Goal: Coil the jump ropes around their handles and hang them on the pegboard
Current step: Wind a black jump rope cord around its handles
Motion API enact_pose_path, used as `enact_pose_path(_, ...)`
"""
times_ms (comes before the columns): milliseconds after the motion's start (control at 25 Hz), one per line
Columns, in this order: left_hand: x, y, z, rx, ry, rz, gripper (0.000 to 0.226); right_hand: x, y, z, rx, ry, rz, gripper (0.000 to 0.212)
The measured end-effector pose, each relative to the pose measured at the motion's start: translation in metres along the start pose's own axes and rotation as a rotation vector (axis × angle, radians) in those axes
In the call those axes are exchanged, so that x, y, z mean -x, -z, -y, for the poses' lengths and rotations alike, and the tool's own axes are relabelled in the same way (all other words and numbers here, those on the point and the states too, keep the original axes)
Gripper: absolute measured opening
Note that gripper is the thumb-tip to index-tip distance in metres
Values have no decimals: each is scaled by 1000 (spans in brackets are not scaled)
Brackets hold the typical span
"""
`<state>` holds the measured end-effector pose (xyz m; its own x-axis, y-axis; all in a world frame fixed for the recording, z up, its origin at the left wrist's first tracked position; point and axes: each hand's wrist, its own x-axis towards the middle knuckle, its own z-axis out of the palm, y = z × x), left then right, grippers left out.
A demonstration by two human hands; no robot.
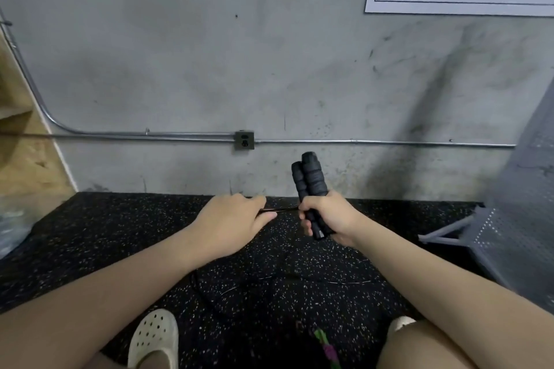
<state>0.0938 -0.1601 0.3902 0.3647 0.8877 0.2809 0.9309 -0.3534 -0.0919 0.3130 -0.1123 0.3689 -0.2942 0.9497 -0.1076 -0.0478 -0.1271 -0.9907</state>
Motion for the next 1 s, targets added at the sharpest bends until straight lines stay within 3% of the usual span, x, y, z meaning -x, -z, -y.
enact_pose_path(120, 2, -8, 6, 89, 122, 125, 50, -4, 7, -3, 32, 14, -73, 16)
enact_pose_path(280, 2, -15, 5, 84, 154, 78, 57, -5, 7, -4, 127, -1, -120, 17)
enact_pose_path(440, 5, -19, 20, 58, 223, 189, 68, -5, 15, -7, 131, 10, -150, 19)
enact_pose_path(560, 12, -15, 27, 39, 89, 169, 66, -3, 24, -9, 94, 15, -152, 17)
enact_pose_path(680, 13, -6, 31, 38, -149, 5, 57, -3, 32, -12, 166, -26, -133, 16)
enact_pose_path(800, 6, -2, 32, -24, -351, -196, 53, 0, 33, -14, 390, -142, -50, 16)
enact_pose_path(1000, -14, 5, 26, 78, -422, -343, 50, 1, 10, -10, 772, -366, 192, 14)
